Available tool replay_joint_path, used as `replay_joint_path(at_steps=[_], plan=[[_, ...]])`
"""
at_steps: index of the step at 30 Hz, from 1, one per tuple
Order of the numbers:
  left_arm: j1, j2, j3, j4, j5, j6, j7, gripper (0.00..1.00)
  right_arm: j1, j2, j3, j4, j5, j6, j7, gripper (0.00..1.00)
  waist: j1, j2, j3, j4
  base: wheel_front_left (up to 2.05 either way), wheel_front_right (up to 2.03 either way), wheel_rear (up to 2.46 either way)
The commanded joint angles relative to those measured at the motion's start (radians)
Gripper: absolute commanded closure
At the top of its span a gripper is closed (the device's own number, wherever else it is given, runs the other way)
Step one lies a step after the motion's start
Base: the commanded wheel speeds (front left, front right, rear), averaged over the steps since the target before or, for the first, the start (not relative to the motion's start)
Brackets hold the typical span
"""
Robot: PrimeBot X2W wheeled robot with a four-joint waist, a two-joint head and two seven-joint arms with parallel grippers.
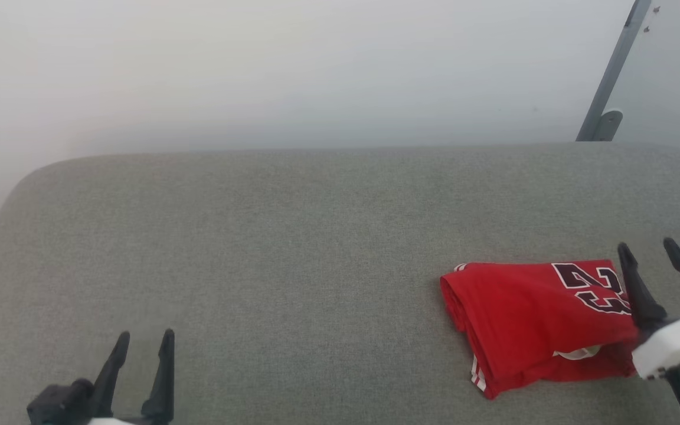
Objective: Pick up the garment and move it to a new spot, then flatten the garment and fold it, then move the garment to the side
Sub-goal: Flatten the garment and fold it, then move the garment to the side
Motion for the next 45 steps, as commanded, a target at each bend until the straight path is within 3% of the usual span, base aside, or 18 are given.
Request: replay_joint_path(at_steps=[1, 7, 21, 34, 40, 45], plan=[[0.024, -0.004, 0.002, -0.012, -0.013, -0.002, -0.004, 0.00, 0.043, 0.014, -0.026, -0.027, -0.027, 0.000, -0.008, 0.00, 0.0000, -0.0001, -0.004, 0.000, 0.00, 0.00, 0.00], [0.081, -0.013, 0.031, -0.057, 0.003, -0.002, -0.004, 0.00, 0.156, 0.057, -0.127, -0.150, -0.072, 0.000, -0.008, 0.00, 0.0000, -0.0001, -0.014, -0.005, 0.00, 0.00, 0.00], [0.209, -0.062, 0.099, -0.190, 0.058, -0.002, -0.004, 0.00, 0.325, 0.105, -0.229, -0.341, -0.119, 0.000, 0.029, 0.00, 0.0000, -0.0001, -0.011, -0.003, 0.00, 0.00, 0.00], [0.181, -0.051, 0.084, -0.196, 0.062, -0.002, -0.004, 0.00, 0.327, 0.132, -0.240, -0.373, -0.133, 0.000, 0.058, 0.00, 0.0000, -0.0001, 0.004, 0.002, 0.00, 0.00, 0.00], [0.147, -0.045, 0.063, -0.179, 0.068, -0.002, -0.004, 0.00, 0.274, 0.099, -0.220, -0.369, -0.113, 0.000, 0.098, 0.00, 0.0000, -0.0001, 0.020, 0.006, 0.00, 0.00, 0.00], [0.093, -0.032, 0.036, -0.170, 0.075, -0.002, -0.004, 0.00, 0.155, 0.011, -0.173, -0.321, -0.092, 0.000, 0.239, 0.00, 0.0000, -0.0001, 0.065, -0.001, 0.00, 0.00, 0.00]])
